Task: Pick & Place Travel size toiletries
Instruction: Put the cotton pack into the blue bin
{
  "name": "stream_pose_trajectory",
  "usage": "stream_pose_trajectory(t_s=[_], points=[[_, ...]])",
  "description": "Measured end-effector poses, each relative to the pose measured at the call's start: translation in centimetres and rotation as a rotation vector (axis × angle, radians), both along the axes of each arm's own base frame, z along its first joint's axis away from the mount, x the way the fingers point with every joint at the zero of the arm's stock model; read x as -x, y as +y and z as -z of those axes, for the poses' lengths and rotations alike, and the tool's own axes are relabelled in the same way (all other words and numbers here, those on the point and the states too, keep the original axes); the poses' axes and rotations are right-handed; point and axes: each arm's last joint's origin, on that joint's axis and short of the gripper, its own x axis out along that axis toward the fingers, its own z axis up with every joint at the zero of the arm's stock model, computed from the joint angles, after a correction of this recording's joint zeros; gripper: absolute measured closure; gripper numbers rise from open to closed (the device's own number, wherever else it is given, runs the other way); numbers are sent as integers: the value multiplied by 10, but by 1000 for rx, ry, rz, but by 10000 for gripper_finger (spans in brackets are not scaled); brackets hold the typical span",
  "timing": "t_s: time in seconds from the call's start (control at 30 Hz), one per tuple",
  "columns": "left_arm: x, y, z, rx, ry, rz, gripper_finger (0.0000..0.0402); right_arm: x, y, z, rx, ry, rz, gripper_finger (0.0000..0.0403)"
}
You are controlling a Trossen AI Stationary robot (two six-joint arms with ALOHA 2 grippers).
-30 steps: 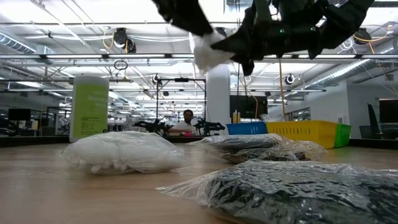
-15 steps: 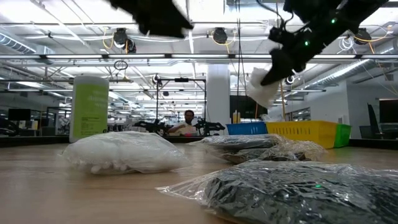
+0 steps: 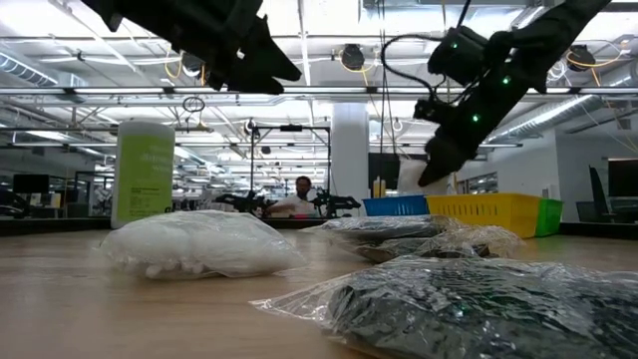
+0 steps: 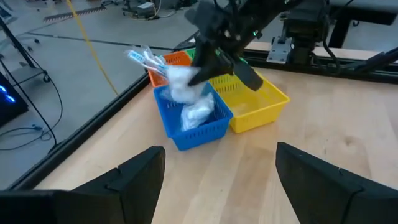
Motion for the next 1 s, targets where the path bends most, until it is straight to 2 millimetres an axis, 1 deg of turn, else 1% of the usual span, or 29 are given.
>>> stream_pose_trajectory(t_s=[0.07, 0.13, 0.3, 0.43, 0.57, 0.67, 0.77, 0.8, 0.9, 0.97, 1.0], points=[[0, 0, 0, 0, 0, 0, 103, -2, 1, 6, -33, 20, -30, 354], [0, 0, 0, -3, 3, 1, 103, -3, 1, 8, -35, 24, -31, 343], [1, 2, 2, -7, 21, -7, 103, -2, 1, 6, -34, 18, -33, 308], [1, 3, 3, -4, 30, -13, 103, 1, 2, -2, -42, -21, -40, 262], [1, 3, 3, -5, 37, -13, 103, 2, 7, -10, -144, -113, -112, 210], [1, 3, 3, -4, 37, -12, 103, 3, 9, -11, -192, -121, -136, 175], [1, 3, 3, 2, 37, -11, 103, 4, 9, -11, -215, -138, -114, 146], [1, 3, 4, 4, 39, -12, 103, 4, 9, -12, -231, -156, -111, 138], [2, 3, 5, 15, 50, -16, 103, 1, 11, -15, -283, -214, -185, 123], [2, 3, 5, 17, 54, -17, 103, -1, 11, -17, -280, -234, -199, 121], [2, 3, 6, 16, 55, -17, 103, -1, 9, -18, -256, -242, -176, 122]])
